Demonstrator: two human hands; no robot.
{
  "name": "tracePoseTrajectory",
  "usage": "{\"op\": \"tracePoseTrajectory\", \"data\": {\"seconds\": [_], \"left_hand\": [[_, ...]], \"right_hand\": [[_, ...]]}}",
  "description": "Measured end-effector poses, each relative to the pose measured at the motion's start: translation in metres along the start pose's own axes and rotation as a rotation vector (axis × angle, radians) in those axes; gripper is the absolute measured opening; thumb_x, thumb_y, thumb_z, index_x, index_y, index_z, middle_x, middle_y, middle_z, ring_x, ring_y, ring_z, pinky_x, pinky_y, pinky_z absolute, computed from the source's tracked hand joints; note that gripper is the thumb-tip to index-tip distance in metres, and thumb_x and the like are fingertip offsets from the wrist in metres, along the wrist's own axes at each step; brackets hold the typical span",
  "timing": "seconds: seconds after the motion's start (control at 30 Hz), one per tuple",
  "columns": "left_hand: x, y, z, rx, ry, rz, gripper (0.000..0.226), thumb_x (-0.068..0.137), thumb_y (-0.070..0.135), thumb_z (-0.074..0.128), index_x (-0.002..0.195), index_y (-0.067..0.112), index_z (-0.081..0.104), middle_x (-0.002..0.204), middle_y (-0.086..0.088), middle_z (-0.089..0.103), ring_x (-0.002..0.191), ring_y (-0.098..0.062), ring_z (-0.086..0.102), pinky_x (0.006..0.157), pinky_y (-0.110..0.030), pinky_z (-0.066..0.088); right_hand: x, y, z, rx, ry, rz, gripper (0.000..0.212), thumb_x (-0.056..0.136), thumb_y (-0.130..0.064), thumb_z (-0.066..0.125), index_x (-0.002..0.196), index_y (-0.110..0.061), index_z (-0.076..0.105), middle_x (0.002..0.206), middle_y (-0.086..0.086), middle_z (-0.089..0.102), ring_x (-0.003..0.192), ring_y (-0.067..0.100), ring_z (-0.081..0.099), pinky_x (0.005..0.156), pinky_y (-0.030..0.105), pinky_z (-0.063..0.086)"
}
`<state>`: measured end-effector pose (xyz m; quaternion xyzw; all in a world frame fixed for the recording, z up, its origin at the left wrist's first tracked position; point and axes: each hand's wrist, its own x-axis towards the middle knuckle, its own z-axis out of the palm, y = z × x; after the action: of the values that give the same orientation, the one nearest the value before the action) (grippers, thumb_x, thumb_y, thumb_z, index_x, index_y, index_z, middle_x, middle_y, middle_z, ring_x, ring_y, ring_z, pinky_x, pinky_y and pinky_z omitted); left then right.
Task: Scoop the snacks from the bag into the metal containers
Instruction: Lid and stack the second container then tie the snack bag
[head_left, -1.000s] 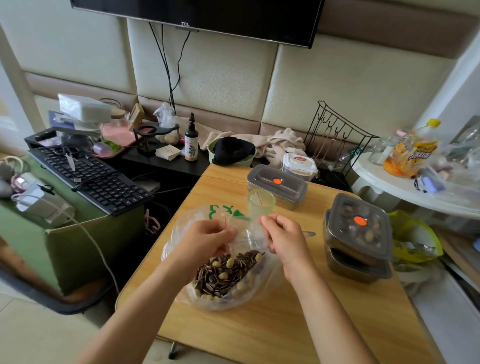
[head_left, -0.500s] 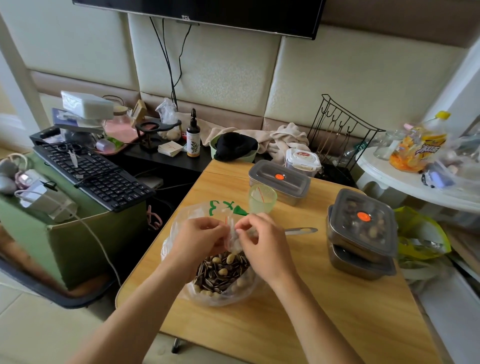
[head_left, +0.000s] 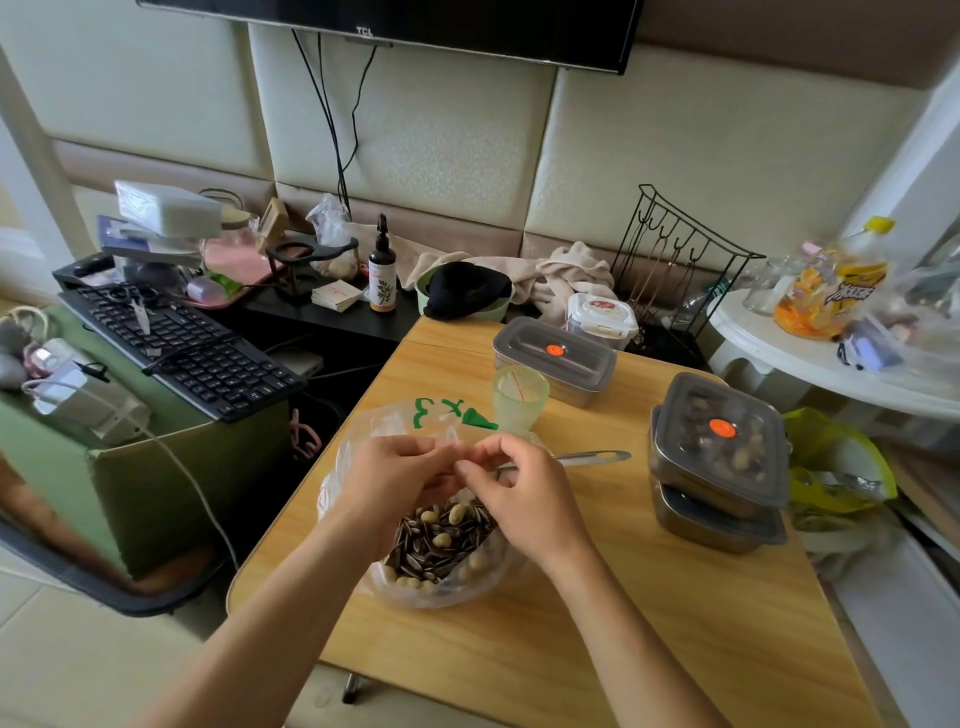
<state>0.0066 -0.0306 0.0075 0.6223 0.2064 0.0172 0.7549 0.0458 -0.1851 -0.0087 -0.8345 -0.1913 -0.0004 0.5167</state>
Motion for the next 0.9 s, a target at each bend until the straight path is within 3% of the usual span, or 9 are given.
{"op": "tracePoseTrajectory", "data": {"seconds": [0.13, 0.3, 0.47, 0.6, 0.7, 0.8, 0.9], "left_hand": [[-0.0002, 0.0004, -0.0021, 0.026, -0.064, 0.003, 0.019, 0.094, 0.014, 0.073, 0.096, -0.004, 0.077, 0.092, -0.021, 0.078, 0.087, -0.029, 0.078, 0.077, -0.029, 0.064], [-0.0021, -0.0005, -0.0008, 0.125, -0.089, 0.063, 0.014, 0.097, 0.011, 0.069, 0.096, -0.001, 0.077, 0.089, -0.018, 0.078, 0.084, -0.027, 0.077, 0.081, -0.032, 0.064], [-0.0023, -0.0007, -0.0030, 0.178, -0.099, 0.081, 0.017, 0.096, 0.017, 0.072, 0.095, 0.002, 0.078, 0.088, -0.015, 0.079, 0.084, -0.028, 0.077, 0.083, -0.035, 0.064], [-0.0041, -0.0012, -0.0002, 0.253, -0.082, 0.112, 0.014, 0.094, 0.014, 0.074, 0.092, 0.001, 0.077, 0.082, -0.011, 0.079, 0.076, -0.023, 0.077, 0.071, -0.026, 0.063], [-0.0031, -0.0021, 0.0023, 0.301, -0.055, 0.130, 0.010, 0.093, 0.012, 0.075, 0.088, 0.003, 0.076, 0.078, -0.010, 0.078, 0.080, -0.031, 0.077, 0.076, -0.036, 0.065], [-0.0014, -0.0016, 0.0016, 0.346, -0.028, 0.155, 0.010, 0.093, 0.011, 0.072, 0.086, 0.006, 0.075, 0.076, -0.010, 0.077, 0.084, -0.037, 0.074, 0.084, -0.049, 0.063], [-0.0012, -0.0009, 0.0003, 0.366, -0.017, 0.167, 0.011, 0.093, 0.010, 0.069, 0.085, 0.008, 0.076, 0.078, -0.012, 0.077, 0.084, -0.038, 0.073, 0.086, -0.053, 0.061]], "right_hand": [[0.0029, 0.0036, -0.0020, -0.006, 0.030, 0.059, 0.010, 0.088, -0.033, 0.081, 0.086, -0.025, 0.074, 0.084, -0.012, 0.074, 0.083, 0.003, 0.068, 0.076, 0.023, 0.056], [0.0043, 0.0072, -0.0046, 0.127, -0.028, 0.194, 0.011, 0.093, -0.027, 0.073, 0.086, -0.020, 0.076, 0.083, -0.003, 0.077, 0.071, 0.004, 0.066, 0.068, 0.028, 0.052], [0.0050, 0.0069, -0.0073, 0.027, -0.074, 0.127, 0.010, 0.092, -0.033, 0.076, 0.088, -0.024, 0.076, 0.086, -0.007, 0.076, 0.085, 0.008, 0.070, 0.080, 0.031, 0.058], [0.0036, 0.0072, -0.0076, 0.046, -0.061, 0.186, 0.014, 0.095, -0.025, 0.071, 0.082, -0.024, 0.077, 0.078, -0.007, 0.075, 0.063, 0.000, 0.062, 0.060, 0.025, 0.047], [0.0027, 0.0066, -0.0041, 0.040, -0.033, 0.189, 0.016, 0.095, -0.024, 0.069, 0.081, -0.024, 0.076, 0.079, -0.009, 0.075, 0.066, 0.001, 0.064, 0.063, 0.030, 0.052], [0.0031, 0.0053, -0.0016, 0.013, -0.038, 0.120, 0.012, 0.095, -0.028, 0.071, 0.084, -0.025, 0.075, 0.083, -0.008, 0.076, 0.082, 0.010, 0.071, 0.080, 0.040, 0.060], [0.0032, 0.0034, -0.0034, 0.019, -0.073, 0.087, 0.010, 0.095, -0.031, 0.074, 0.087, -0.024, 0.076, 0.084, -0.008, 0.077, 0.083, 0.011, 0.072, 0.081, 0.042, 0.061]]}}
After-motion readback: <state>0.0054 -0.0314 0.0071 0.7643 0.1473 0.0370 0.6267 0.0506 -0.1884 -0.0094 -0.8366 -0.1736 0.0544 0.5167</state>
